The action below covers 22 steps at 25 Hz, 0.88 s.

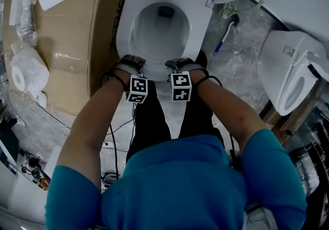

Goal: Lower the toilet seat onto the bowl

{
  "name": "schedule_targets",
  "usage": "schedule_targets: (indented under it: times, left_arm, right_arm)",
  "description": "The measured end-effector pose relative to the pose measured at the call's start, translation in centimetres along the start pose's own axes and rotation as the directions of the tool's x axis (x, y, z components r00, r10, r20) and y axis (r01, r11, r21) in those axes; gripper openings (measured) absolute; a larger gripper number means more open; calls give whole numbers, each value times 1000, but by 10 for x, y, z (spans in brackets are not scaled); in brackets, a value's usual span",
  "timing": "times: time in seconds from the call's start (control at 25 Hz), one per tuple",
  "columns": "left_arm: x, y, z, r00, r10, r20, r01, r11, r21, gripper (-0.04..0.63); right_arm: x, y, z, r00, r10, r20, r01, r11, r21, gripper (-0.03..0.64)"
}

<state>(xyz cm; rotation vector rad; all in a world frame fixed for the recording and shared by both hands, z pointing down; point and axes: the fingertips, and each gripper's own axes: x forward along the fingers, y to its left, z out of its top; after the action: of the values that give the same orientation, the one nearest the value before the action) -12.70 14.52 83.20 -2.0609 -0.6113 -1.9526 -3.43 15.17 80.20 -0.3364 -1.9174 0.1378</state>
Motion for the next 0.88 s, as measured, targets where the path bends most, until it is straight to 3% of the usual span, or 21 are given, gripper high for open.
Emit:
schedule_targets:
  times: [0.88]
  left_arm:
    - [37, 7, -4, 1000, -17, -13, 16, 999, -31, 288]
  right_arm:
    - [39, -10, -17, 996, -47, -77, 43, 998, -51, 252]
